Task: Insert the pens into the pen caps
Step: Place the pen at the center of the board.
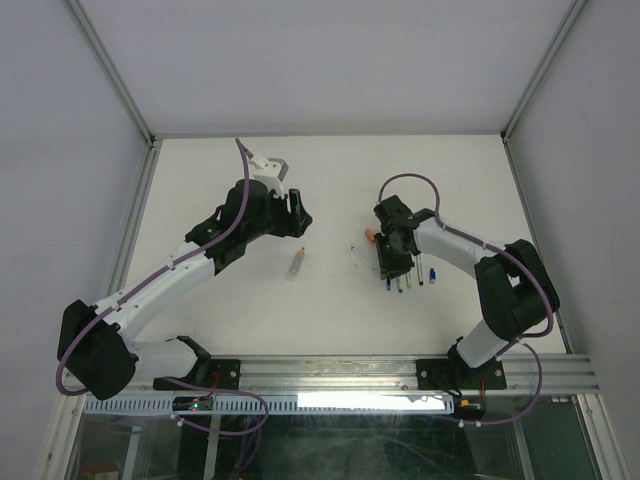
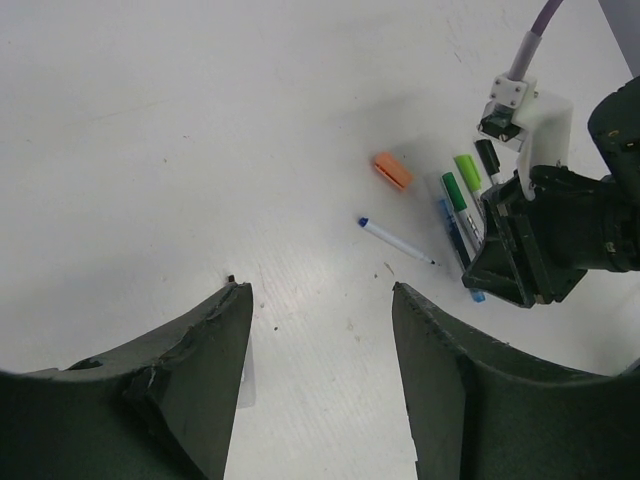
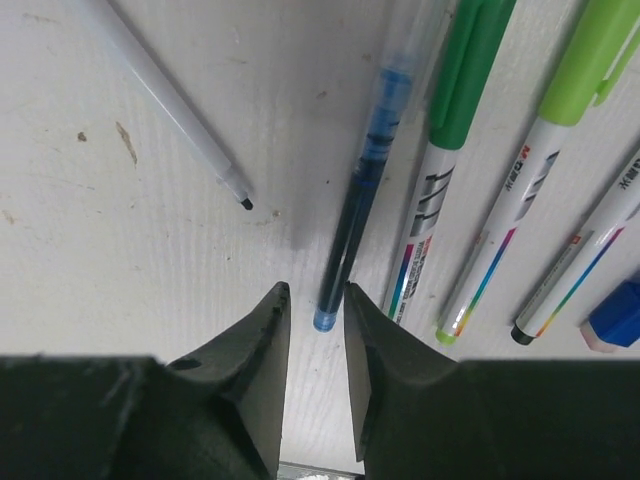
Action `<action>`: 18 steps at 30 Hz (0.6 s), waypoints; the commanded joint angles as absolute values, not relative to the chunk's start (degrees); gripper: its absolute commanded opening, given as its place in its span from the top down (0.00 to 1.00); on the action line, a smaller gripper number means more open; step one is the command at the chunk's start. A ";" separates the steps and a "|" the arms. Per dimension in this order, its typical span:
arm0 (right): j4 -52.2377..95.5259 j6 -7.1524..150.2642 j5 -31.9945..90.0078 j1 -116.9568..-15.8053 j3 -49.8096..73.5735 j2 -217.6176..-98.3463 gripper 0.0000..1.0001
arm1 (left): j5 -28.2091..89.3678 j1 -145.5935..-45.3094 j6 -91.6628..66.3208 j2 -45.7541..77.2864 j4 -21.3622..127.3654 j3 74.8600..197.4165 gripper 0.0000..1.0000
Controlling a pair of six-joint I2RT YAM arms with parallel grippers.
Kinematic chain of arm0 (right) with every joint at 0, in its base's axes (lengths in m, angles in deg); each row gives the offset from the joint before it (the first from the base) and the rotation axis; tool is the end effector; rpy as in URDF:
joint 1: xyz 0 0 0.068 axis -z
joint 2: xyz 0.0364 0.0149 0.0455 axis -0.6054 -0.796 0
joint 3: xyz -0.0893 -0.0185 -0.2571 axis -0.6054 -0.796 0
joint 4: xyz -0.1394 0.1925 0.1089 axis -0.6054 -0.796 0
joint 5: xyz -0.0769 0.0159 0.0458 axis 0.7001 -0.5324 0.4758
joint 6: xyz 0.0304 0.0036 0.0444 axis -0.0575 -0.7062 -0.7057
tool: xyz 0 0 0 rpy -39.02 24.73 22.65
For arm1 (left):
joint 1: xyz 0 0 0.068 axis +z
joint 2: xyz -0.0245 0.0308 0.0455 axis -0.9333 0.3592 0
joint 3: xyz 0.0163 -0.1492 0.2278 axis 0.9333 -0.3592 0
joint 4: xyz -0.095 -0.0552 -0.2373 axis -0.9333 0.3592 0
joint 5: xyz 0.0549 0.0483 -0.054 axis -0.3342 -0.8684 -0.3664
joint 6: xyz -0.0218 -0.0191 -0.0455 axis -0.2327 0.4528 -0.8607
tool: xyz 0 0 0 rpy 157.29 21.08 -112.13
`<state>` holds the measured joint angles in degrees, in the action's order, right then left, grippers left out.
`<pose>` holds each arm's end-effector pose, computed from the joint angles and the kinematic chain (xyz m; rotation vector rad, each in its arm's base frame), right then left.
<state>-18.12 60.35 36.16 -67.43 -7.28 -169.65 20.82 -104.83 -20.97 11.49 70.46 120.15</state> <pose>0.2514 0.1466 0.1740 -0.3114 2.9118 0.1514 0.2286 -0.1641 0.3028 0.2831 2.1303 -0.5519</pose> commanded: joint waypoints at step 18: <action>-15.11 58.42 39.15 -66.06 -7.46 -153.05 0.67 | 23.82 -103.06 -20.12 11.17 68.15 120.43 0.41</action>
<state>-17.33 59.17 37.93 -66.71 -6.37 -154.33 22.15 -103.72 -20.99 11.49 70.46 120.15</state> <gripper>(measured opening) 0.324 0.590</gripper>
